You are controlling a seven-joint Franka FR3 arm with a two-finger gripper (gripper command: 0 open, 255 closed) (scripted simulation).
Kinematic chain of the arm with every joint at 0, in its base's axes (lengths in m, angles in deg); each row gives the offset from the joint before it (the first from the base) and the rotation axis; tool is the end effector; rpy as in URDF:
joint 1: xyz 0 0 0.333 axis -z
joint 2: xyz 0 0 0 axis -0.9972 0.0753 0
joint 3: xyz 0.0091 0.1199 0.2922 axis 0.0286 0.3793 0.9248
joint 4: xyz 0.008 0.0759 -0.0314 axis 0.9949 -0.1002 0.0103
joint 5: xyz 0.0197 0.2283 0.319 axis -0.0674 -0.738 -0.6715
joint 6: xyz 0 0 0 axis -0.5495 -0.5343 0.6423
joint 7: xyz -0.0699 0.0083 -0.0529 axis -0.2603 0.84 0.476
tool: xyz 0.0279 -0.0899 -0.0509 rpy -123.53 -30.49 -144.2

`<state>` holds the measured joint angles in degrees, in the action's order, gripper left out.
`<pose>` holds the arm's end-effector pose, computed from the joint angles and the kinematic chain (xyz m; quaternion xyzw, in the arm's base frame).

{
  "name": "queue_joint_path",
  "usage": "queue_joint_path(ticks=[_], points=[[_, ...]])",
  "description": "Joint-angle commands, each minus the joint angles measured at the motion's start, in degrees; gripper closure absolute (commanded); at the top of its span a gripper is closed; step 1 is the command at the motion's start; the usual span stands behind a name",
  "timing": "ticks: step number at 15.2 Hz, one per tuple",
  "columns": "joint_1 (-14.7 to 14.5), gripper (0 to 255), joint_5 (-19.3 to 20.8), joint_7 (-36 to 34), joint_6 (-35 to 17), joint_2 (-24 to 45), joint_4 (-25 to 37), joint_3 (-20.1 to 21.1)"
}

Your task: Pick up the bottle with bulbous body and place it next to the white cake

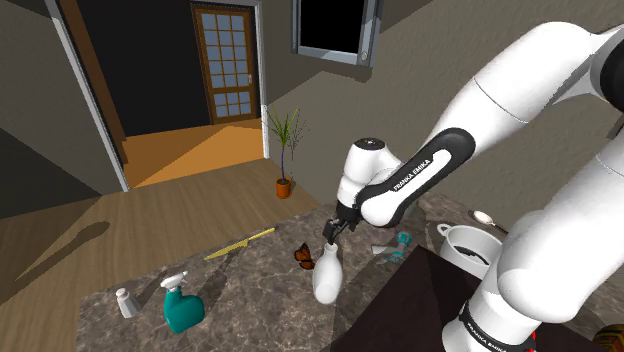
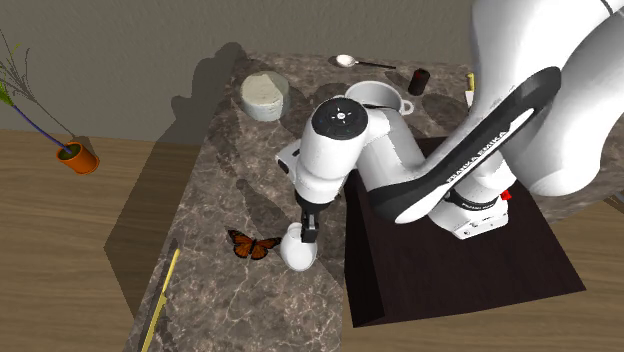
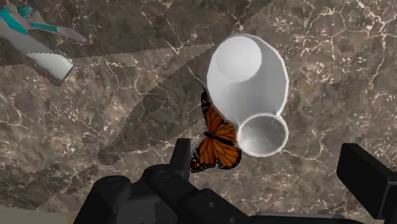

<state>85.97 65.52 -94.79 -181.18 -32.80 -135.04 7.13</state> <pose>0.3878 0.0376 0.2735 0.9952 -0.0610 0.0755 0.0123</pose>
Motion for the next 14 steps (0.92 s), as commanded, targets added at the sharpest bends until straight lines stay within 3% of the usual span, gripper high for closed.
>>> queue_joint_path(ticks=[1, 6, 10, 14], points=[[0.67, 0, 2.08, -2.08, -5.22, 5.39, 0.37, 0.87], [1.65, 0, 10.36, -8.60, -12.10, 14.25, 2.20, 0.35], [0.07, 0, 16.51, -13.36, -15.34, 18.97, 3.65, -2.70], [-0.56, 0, 17.13, -13.86, -15.81, 19.64, 3.87, -3.47]])
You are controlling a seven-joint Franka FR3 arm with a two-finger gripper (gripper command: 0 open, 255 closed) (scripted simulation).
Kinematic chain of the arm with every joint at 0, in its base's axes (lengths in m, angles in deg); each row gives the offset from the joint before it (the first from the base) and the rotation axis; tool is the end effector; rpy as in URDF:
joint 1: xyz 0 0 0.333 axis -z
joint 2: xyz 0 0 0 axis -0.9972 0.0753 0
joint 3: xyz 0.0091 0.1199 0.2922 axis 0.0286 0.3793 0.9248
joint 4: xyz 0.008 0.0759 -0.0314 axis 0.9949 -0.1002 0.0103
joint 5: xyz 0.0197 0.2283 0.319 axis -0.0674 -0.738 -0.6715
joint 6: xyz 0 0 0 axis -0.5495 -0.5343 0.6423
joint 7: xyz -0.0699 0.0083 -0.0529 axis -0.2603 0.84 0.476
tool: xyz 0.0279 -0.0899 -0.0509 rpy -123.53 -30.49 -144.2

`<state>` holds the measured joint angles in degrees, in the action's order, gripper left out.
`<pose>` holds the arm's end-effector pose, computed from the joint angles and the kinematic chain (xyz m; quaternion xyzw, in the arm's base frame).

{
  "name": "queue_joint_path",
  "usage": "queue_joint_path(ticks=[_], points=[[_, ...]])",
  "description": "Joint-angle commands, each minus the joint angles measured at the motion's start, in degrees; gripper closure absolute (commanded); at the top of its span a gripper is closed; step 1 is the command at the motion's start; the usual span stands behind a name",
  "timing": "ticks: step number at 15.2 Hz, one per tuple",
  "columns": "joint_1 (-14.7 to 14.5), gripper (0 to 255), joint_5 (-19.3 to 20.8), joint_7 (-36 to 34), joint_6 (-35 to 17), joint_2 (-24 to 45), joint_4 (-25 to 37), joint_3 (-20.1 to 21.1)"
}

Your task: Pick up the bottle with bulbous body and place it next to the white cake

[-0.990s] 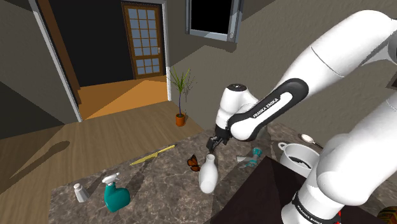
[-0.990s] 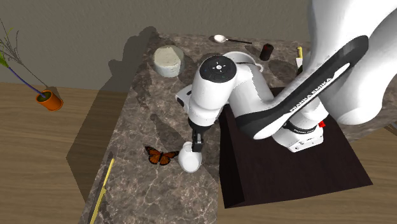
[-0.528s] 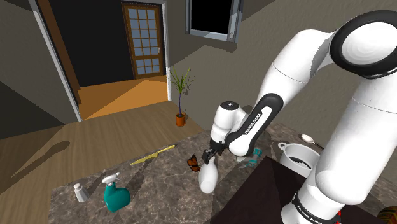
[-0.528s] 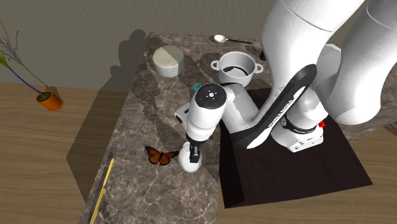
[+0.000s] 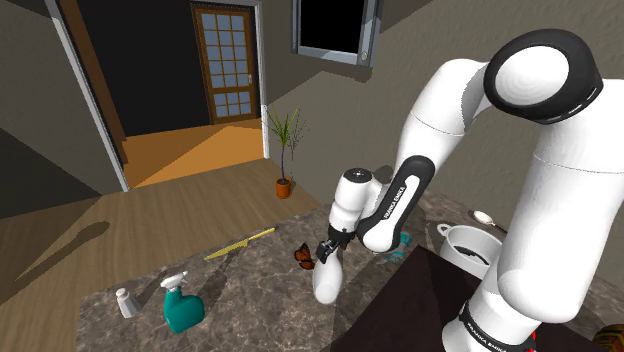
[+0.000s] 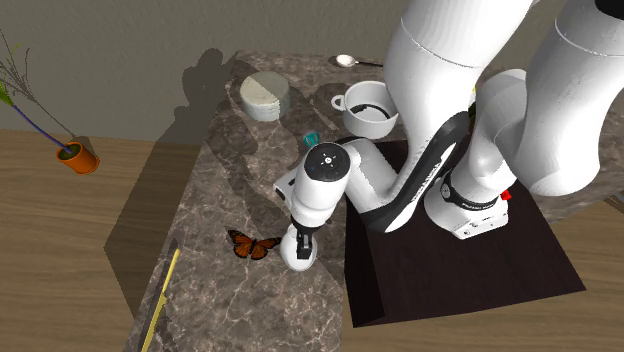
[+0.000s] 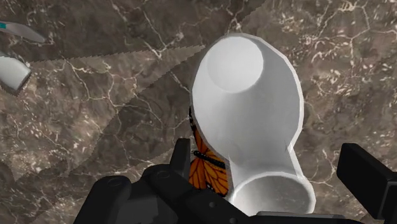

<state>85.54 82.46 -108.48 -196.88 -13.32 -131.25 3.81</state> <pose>0.4016 0.0457 0.1860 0.9953 -0.0566 0.0775 0.0083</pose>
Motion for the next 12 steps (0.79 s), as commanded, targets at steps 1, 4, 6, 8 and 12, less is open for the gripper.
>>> queue_joint_path(ticks=[1, 4, 6, 8, 12], points=[[-0.13, 0, 0.19, -0.17, -0.11, 0.17, 0.07, -0.15], [-0.13, 0, 0.19, -0.17, -0.11, 0.17, 0.07, -0.15], [-0.13, 255, 0.19, -0.17, -0.11, 0.17, 0.07, -0.15], [-0.13, 255, 0.19, -0.17, -0.11, 0.17, 0.07, -0.15], [-0.13, 255, 0.18, -0.17, -0.10, 0.16, 0.07, -0.15]])
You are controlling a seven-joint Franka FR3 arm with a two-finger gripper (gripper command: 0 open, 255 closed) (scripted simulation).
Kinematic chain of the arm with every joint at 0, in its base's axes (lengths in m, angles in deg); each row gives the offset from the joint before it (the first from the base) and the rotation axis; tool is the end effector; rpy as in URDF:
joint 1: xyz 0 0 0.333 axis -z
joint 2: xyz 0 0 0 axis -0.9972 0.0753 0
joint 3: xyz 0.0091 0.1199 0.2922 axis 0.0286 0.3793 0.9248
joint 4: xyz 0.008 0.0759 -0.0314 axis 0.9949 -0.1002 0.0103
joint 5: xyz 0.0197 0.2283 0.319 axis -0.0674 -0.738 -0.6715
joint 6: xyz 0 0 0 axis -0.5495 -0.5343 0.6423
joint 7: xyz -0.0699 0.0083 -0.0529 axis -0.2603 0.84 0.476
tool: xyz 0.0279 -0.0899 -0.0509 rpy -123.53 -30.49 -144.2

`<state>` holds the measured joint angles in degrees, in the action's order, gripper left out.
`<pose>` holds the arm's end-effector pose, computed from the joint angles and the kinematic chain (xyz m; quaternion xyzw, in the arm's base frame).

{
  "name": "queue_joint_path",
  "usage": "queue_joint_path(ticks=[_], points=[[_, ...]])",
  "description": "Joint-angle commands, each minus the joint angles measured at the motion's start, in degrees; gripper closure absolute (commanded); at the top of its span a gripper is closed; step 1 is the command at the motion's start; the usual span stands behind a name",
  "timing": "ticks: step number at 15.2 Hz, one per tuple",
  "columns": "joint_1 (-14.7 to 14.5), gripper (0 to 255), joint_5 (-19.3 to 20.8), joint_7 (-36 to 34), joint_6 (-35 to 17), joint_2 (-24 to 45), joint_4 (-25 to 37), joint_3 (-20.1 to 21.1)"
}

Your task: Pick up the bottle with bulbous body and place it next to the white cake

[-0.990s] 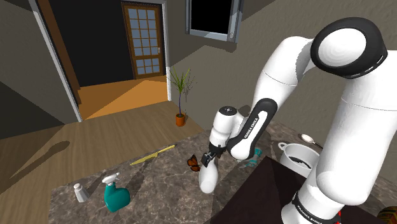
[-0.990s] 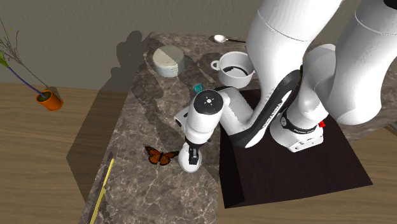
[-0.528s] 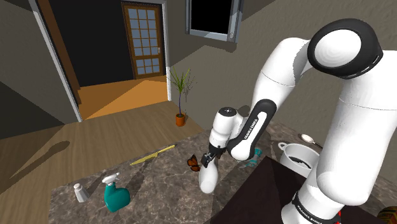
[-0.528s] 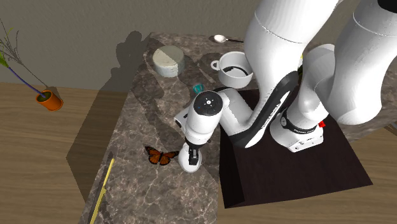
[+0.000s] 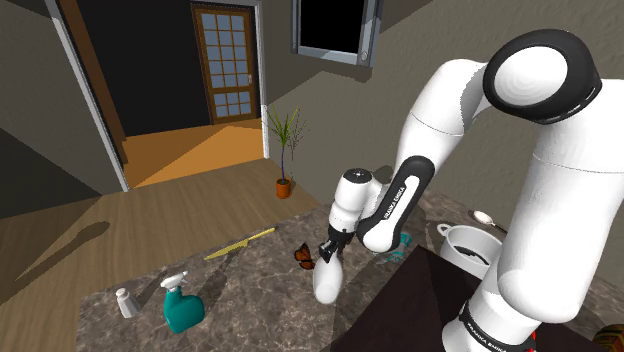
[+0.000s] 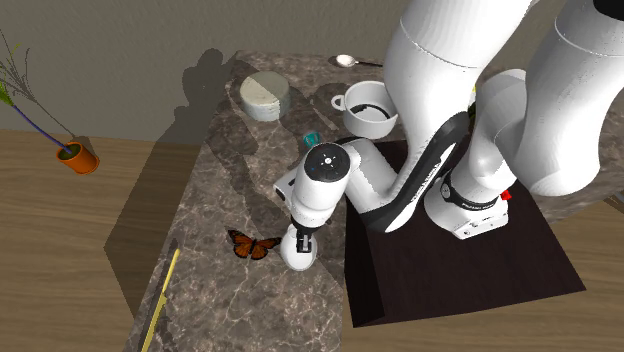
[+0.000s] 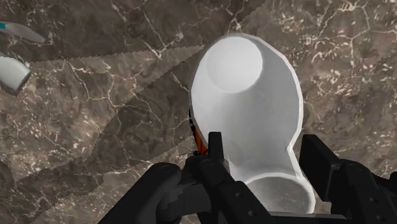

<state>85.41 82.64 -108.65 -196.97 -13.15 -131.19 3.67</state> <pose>0.4017 0.0459 0.1852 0.9954 -0.0566 0.0774 0.0083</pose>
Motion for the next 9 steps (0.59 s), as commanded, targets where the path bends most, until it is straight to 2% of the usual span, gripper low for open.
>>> queue_joint_path(ticks=[1, 2, 6, 9], points=[[0.00, 255, 0.00, 0.00, 0.00, -0.01, 0.01, 0.00], [0.00, 255, 0.01, 0.00, -0.01, 0.00, 0.01, 0.00], [2.77, 255, -5.91, 4.75, 3.46, -4.40, -0.91, 4.06], [3.33, 255, -10.26, 8.12, 6.17, -7.63, -1.35, 5.60]])
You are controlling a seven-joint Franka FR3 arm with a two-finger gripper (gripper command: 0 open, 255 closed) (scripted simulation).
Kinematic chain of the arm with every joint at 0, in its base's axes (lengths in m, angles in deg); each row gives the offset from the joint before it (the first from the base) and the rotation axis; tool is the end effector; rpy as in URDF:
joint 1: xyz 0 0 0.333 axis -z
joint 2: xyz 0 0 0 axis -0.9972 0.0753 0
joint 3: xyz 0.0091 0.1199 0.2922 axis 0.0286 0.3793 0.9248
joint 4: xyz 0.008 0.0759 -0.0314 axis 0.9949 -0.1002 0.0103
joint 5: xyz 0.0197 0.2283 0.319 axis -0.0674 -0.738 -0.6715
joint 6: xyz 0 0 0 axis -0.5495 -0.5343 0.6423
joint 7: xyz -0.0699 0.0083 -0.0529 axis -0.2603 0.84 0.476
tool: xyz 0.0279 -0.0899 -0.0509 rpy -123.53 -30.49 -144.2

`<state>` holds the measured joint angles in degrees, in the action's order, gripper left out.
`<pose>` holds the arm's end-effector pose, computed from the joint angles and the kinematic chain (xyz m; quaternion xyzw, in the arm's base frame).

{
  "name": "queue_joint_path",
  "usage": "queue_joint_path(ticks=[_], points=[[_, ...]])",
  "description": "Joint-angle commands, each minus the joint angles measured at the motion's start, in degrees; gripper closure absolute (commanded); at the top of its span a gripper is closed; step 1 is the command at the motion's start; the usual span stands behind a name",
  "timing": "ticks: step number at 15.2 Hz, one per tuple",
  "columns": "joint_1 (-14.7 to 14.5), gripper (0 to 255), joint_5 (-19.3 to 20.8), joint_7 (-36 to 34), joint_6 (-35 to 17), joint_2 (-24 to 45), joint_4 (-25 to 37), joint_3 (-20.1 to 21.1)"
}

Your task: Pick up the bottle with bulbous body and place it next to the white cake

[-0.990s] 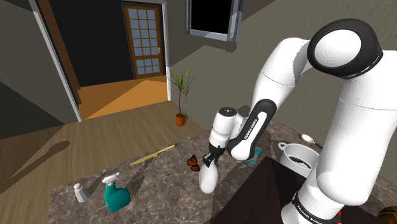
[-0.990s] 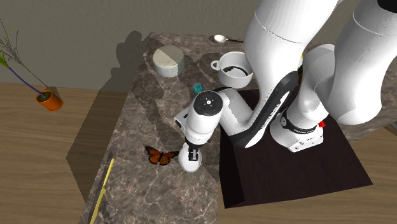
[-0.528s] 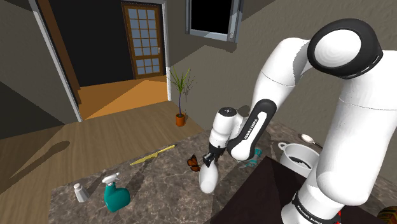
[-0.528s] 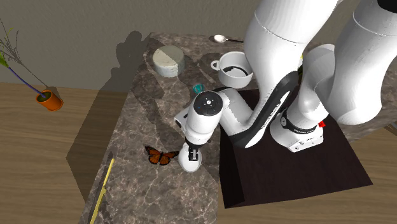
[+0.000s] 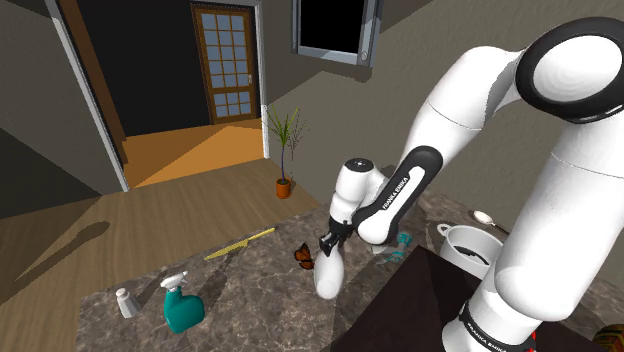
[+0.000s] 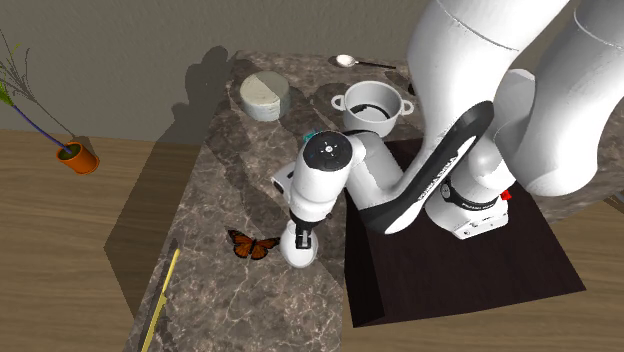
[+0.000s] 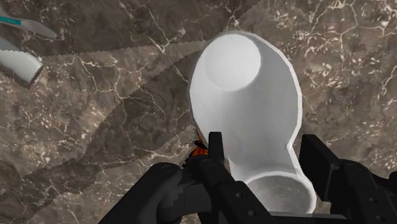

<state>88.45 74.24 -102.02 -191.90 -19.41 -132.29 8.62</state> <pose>0.4023 0.0463 0.2158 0.9953 -0.0566 0.0778 0.0086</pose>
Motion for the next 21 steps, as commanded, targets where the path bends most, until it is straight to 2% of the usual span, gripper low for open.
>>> queue_joint_path(ticks=[1, 9, 21], points=[[0.27, 255, -3.12, 2.45, 2.02, -2.43, -0.33, 0.90], [-1.15, 255, -9.44, 7.31, 9.86, -10.38, -0.27, 0.86], [-2.64, 255, -12.62, 9.97, 21.91, -20.27, 1.97, -0.14]])
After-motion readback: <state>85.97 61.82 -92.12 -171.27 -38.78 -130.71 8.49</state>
